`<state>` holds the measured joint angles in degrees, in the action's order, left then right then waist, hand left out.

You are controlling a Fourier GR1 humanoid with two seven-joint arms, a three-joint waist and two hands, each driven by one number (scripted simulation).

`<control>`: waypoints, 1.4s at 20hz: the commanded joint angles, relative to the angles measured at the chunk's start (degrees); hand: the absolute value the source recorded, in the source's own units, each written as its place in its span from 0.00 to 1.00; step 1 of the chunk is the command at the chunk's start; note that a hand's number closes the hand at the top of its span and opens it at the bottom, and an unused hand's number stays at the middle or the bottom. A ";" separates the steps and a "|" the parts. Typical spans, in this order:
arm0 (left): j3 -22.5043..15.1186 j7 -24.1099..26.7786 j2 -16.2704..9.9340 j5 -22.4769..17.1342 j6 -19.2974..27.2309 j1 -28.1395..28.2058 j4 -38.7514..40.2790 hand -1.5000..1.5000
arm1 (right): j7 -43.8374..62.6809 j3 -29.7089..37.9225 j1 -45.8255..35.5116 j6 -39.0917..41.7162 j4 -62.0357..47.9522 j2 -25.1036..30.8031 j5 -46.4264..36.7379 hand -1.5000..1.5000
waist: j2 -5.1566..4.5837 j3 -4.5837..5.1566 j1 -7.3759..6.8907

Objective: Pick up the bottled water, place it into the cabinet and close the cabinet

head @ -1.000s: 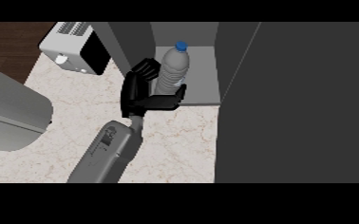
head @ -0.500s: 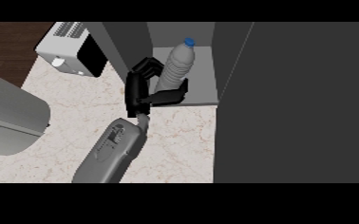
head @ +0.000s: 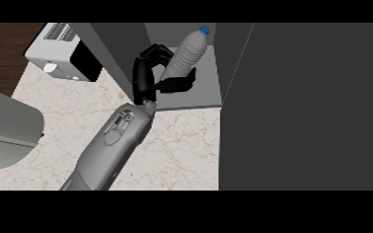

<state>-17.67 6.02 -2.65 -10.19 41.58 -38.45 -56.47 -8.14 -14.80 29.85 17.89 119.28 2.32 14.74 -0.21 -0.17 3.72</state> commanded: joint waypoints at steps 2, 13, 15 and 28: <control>4.52 3.20 -0.96 0.51 -5.20 -13.18 16.85 1.00 | -0.66 0.85 0.88 1.21 -0.20 1.11 1.13 0.00 | -1.03 0.19 0.69; 7.99 12.33 0.82 5.64 2.80 -21.19 38.09 0.00 | 0.02 0.86 -0.85 0.03 1.06 0.68 0.63 0.00 | -1.43 0.23 0.85; 9.37 14.95 -1.36 4.76 -0.91 -19.60 39.36 0.00 | -2.07 1.26 1.79 1.71 -0.18 1.40 1.76 0.00 | -1.34 0.23 0.73; 13.19 17.40 -2.85 3.74 -4.03 -22.39 44.06 0.00 | -2.58 -1.10 0.30 0.46 -1.81 -0.05 -1.19 0.00 | -1.44 0.24 0.39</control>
<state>-5.96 21.24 -1.37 -6.41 40.07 -60.23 -15.98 -9.77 -15.17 30.27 18.51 118.70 2.78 14.69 0.51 -0.90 3.87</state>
